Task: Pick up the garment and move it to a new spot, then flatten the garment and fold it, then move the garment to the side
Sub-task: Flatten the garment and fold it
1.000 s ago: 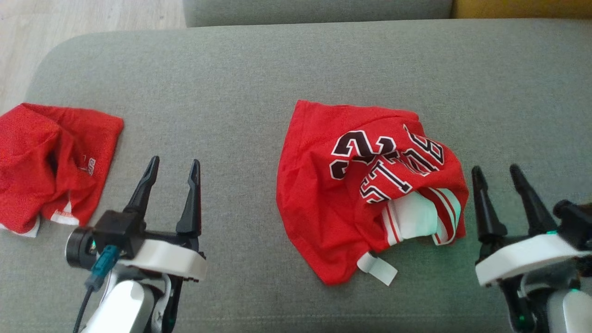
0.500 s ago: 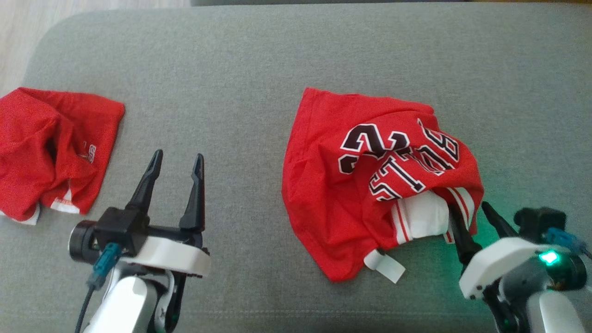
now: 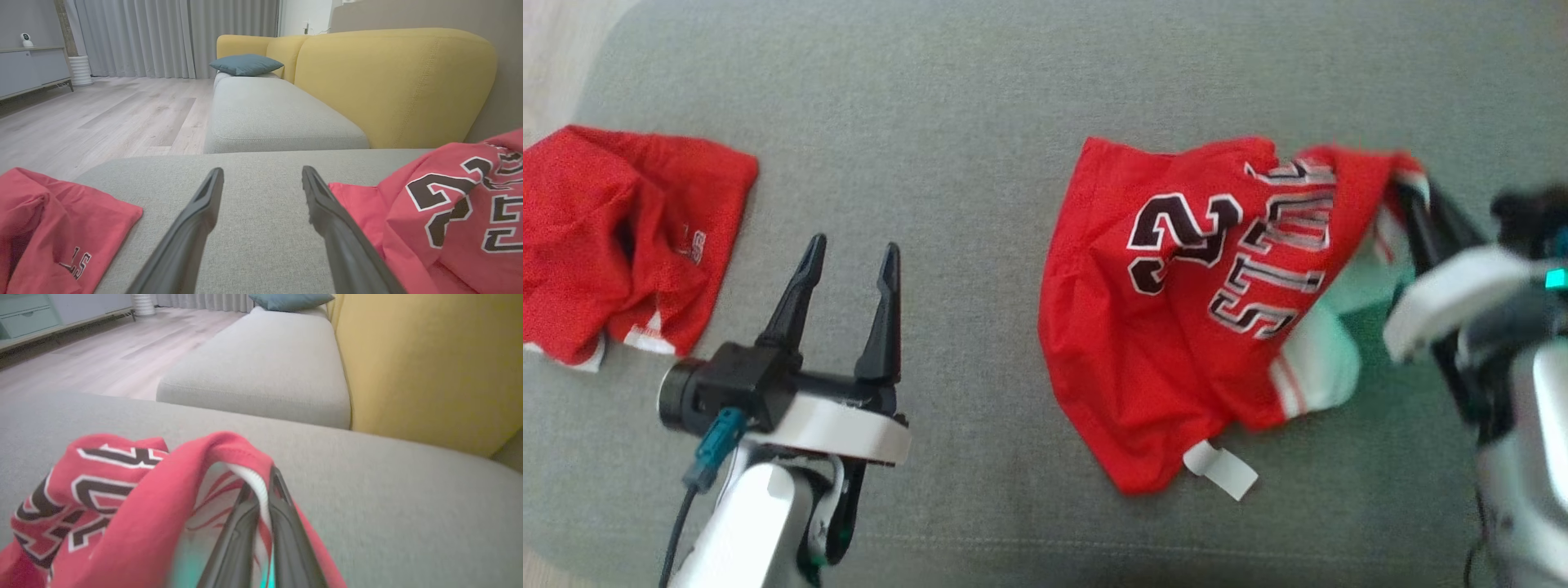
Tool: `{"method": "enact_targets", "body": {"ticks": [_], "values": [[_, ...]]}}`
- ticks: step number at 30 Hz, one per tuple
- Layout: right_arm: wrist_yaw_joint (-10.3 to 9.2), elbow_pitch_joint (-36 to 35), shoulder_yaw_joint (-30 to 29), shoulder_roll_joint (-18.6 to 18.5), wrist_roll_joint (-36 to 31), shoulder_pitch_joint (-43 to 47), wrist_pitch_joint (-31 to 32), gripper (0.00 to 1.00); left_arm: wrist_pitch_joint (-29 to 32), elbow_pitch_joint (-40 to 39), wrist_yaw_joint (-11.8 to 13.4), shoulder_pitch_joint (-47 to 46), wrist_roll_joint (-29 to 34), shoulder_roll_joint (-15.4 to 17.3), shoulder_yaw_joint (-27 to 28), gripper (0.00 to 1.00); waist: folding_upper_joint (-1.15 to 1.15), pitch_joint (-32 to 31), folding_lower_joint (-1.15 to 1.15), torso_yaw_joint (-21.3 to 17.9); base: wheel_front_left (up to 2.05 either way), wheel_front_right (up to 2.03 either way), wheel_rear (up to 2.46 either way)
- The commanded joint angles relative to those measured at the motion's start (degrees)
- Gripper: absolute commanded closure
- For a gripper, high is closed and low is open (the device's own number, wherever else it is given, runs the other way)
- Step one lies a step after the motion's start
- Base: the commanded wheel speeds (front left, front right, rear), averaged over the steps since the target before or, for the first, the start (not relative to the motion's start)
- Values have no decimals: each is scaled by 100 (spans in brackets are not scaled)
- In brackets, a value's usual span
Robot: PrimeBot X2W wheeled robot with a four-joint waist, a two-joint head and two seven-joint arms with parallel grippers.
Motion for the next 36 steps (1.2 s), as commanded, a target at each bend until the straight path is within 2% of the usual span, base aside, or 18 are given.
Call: {"method": "enact_targets", "body": {"ticks": [1, 5, 8, 9, 10, 15, 19, 25, 30, 31, 36], "values": [[-4, -141, 189, -116, -31, -307, -47, 100, -43, -183, -13, -259, 59, 43, 211, 0, 0, 61, 0, 68, 0, 0, 0], [-4, 420, 652, -352, 76, -1177, -150, 100, -43, -145, -131, -400, 113, -87, 200, 0, 0, 231, 0, 240, 0, 0, 0], [-4, 1044, 927, -383, 170, -1687, -301, 100, -43, -116, -217, -485, 162, -191, 201, 0, 0, 334, 0, 351, 0, 0, 0], [-4, 1251, 997, -355, 201, -1811, -372, 36, -43, -106, -245, -507, 177, -221, 209, 0, 0, 366, 0, 378, 0, 0, 0], [-4, 1469, 1069, -325, 231, -1902, -416, 0, -43, -96, -273, -526, 193, -247, 220, 0, 0, 393, 0, 401, 0, 0, 0], [-4, 2205, 1012, -150, 208, -2049, -966, 0, -43, -50, -367, -533, 269, -341, 320, 0, 0, 418, 0, 401, 0, 0, 0], [-4, 2187, 732, -1, 152, -1770, -1611, 0, -43, -30, -392, -428, 331, -352, 443, 0, 0, 304, 0, 275, 0, 0, 0], [-4, 1213, 195, 187, 25, -849, -2138, 0, -44, -31, -369, -209, 399, -312, 634, 0, 0, 65, 0, 12, 0, 0, 0], [-4, 101, -157, 431, -86, 159, -1961, 0, -44, -23, -350, -36, 444, -264, 732, 0, 0, -159, 0, -153, 0, 0, 0], [-4, 101, -157, 431, -86, 159, -1961, 0, -44, -23, -350, -36, 444, -264, 732, 0, 0, -159, 0, -153, 0, 0, 0], [-4, -893, -317, 680, -123, 1105, -1664, 0, -44, -43, -334, 153, 459, -215, 801, 0, 0, -343, 0, -271, 0, 0, 0]]}}
